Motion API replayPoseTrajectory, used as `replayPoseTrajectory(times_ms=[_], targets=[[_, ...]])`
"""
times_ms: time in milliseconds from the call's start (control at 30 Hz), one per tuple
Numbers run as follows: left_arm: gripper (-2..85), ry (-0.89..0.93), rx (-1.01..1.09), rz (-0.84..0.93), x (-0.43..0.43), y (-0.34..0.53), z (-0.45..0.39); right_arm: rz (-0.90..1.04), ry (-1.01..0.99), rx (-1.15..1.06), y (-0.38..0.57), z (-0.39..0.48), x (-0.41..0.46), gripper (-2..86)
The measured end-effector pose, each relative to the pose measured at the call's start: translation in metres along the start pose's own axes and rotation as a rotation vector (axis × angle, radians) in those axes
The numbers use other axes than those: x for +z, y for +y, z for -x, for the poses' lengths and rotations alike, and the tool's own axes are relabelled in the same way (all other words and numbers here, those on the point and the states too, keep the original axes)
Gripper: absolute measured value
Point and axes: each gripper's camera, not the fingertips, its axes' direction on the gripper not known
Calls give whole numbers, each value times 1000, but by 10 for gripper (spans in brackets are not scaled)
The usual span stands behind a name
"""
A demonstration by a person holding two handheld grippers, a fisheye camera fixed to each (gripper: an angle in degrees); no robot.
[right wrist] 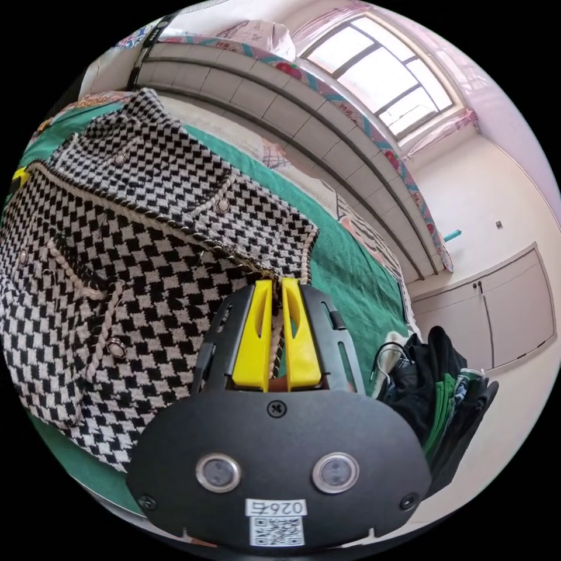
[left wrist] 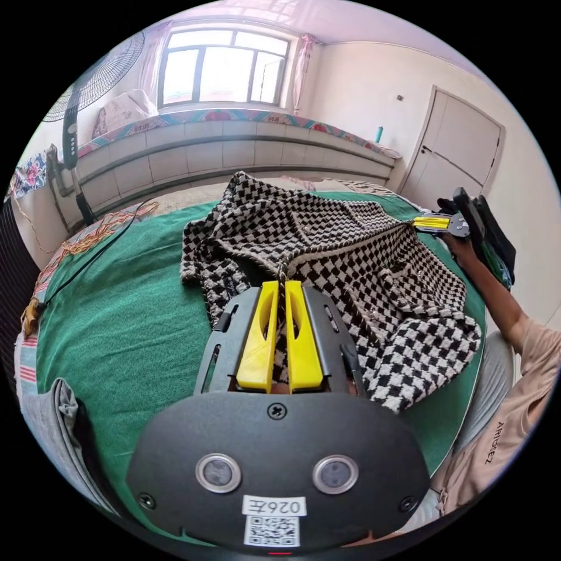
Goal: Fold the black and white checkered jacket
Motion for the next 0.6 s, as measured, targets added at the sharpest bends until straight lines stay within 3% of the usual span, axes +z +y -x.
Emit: replayPoseTrajectory(times_ms=[167, 300, 433, 533, 600], targets=[[7, 96, -53, -72, -29, -7, 5, 81, 94, -71, -9, 13, 21, 51], [-8, -80, -140, -190, -68, -10, -2, 33, 43, 28, 10, -16, -5, 31], [-10, -45, -76, -197, -72, -17, -29, -48, -55, 86, 33, -28, -28, -1], [-10, -12, 34, -80, -46, -33, -62, -102, -115, 54, 40, -20, -31, -8], [-9, -123, 154, 204, 5, -43, -88, -60, -145, 23, 41, -14, -13, -9]])
